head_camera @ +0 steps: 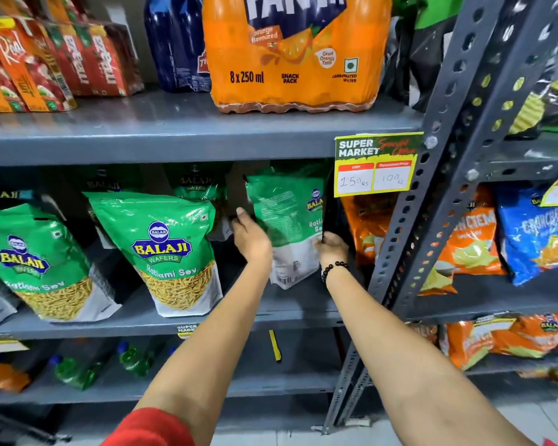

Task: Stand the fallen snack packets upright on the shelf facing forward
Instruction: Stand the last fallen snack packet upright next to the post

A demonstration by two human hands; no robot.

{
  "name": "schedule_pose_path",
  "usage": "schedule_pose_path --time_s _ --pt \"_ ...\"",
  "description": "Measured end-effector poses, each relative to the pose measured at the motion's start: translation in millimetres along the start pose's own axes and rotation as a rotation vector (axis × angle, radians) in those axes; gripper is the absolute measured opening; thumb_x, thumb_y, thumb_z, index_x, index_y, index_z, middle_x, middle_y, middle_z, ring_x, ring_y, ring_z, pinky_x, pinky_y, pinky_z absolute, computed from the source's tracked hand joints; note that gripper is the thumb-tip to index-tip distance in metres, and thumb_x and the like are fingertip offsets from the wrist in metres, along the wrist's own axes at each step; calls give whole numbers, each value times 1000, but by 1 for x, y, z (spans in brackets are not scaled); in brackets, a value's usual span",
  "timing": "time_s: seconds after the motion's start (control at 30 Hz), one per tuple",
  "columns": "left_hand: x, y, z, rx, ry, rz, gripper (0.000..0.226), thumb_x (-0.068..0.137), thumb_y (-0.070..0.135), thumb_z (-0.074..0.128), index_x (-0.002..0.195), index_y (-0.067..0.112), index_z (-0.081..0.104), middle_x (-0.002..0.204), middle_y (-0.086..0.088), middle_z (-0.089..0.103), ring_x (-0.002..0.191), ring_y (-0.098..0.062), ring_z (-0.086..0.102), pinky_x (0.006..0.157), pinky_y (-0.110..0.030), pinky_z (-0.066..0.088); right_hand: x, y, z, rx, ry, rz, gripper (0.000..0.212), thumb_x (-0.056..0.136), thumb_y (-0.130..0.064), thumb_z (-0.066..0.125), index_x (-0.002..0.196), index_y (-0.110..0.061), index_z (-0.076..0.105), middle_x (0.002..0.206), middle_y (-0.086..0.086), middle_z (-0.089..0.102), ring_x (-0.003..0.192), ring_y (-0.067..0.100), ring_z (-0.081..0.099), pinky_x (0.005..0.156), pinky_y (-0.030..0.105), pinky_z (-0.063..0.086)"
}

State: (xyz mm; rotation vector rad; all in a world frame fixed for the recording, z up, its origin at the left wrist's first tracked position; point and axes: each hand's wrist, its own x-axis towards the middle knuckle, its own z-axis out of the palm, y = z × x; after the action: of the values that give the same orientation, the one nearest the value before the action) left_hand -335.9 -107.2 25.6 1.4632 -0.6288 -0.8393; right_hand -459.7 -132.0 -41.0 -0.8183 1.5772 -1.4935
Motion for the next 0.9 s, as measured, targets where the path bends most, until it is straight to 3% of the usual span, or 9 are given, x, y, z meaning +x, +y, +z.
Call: schedule_pose_path --time_s 0.1,0.23,0.3,0.37,0.47,0.53,0.67,0.8,0.9 --pt "7 -7 -3 33 -195 -227 68 96 55 22 142 9 39 148 -16 42 133 -34 42 111 -41 33 -4 7 -4 -376 -16 89 13 72 -8 60 74 -11 47 83 7 44 75 15 41 38 16 26" --pt "4 -10 -7 31 -391 -326 66 96 55 19 142 12 38 148 -10 43 135 -30 41 110 -37 33 -16 15 -5 -377 -81 87 35 71 -2 69 99 -7 49 89 7 52 86 17 52 73 27 48" --pt "5 -13 -9 56 -391 -322 71 94 60 18 142 12 39 146 -10 44 134 -30 43 110 -38 33 -21 21 -1 -351 -240 53 49 61 -10 81 97 -8 49 92 7 57 89 19 57 75 29 49" --pt "11 -24 -9 109 -309 -304 83 88 69 18 138 8 45 139 -17 52 123 -34 52 109 -43 39 -20 29 -1 -409 -373 49 77 45 -33 92 106 -8 54 102 5 59 96 19 59 82 32 50" --pt "17 -36 -9 166 -230 -295 85 90 67 16 125 0 54 115 -24 67 105 -36 63 99 -45 48 -15 37 -9 -531 -386 14 118 29 -62 85 131 -17 44 134 -1 51 124 21 49 106 42 44" --pt "10 -35 -8 204 -247 -289 81 91 65 17 131 2 50 127 -22 60 115 -36 57 103 -46 44 -23 30 -17 -563 -349 -45 123 23 -69 79 130 -21 46 137 3 53 126 23 50 105 43 45" --pt "-1 -32 0 178 -344 -311 78 91 65 18 137 7 45 139 -16 51 124 -34 52 106 -45 42 -39 12 -22 -613 -301 -156 91 46 -49 84 123 -14 50 122 5 52 112 22 54 94 36 49" --pt "-10 -37 2 307 -224 -215 75 97 54 14 127 -4 51 132 -26 54 121 -39 51 103 -43 40 -37 6 -17 -447 -270 -118 100 51 -35 88 133 -7 36 127 9 55 118 25 55 100 43 48" --pt "-8 -55 6 300 -163 -191 81 91 60 12 121 0 57 125 -25 61 115 -40 57 103 -45 43 -28 1 -20 -336 -251 -16 89 65 -18 84 135 -2 30 132 14 50 124 29 50 106 44 42"
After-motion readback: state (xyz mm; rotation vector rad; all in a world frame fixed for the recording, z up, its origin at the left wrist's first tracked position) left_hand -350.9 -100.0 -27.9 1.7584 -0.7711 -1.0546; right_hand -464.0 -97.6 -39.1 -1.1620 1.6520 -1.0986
